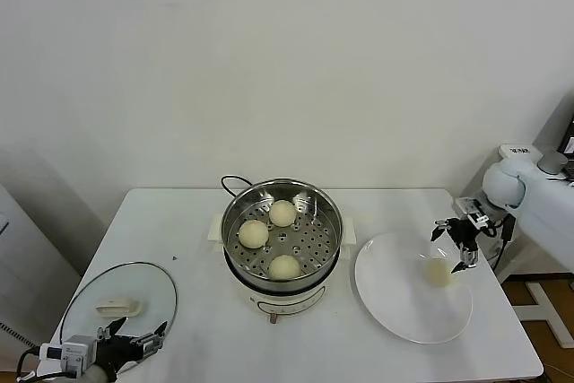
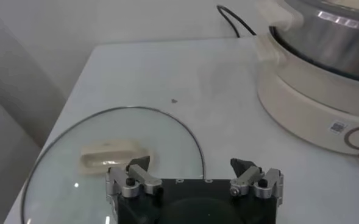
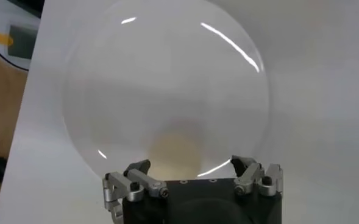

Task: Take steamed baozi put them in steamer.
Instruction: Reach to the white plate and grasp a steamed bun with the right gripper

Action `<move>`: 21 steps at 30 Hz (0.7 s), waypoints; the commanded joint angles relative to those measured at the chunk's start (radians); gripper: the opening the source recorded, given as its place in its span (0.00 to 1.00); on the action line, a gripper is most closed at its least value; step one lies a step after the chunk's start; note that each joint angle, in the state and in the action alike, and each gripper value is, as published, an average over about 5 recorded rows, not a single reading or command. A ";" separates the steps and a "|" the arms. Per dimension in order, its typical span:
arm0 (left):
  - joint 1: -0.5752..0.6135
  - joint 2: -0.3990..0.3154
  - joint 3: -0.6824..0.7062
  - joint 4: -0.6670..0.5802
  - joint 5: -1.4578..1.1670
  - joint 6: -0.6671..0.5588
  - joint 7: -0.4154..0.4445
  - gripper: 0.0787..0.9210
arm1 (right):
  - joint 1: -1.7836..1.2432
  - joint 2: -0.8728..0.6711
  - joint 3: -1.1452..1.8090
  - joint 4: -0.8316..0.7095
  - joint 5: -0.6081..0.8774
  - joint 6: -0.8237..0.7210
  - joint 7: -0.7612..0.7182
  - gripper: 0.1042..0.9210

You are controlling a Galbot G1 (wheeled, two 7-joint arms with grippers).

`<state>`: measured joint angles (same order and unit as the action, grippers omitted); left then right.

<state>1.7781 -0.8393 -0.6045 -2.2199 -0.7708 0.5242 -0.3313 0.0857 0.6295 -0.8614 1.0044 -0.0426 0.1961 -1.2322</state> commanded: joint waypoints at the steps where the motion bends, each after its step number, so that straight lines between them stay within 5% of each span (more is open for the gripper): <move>1: 0.002 -0.002 -0.001 0.000 0.003 0.000 0.000 0.88 | -0.098 0.022 0.068 -0.031 -0.060 0.013 0.023 0.88; 17: 0.008 -0.003 0.000 0.003 0.016 -0.003 0.001 0.88 | -0.175 0.054 0.176 -0.065 -0.171 0.022 0.046 0.88; 21: 0.008 -0.004 0.000 0.003 0.017 -0.003 0.001 0.88 | -0.176 0.060 0.187 -0.071 -0.175 0.015 0.057 0.79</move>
<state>1.7856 -0.8430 -0.6051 -2.2183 -0.7561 0.5212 -0.3309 -0.0624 0.6815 -0.7186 0.9443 -0.1786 0.2131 -1.1887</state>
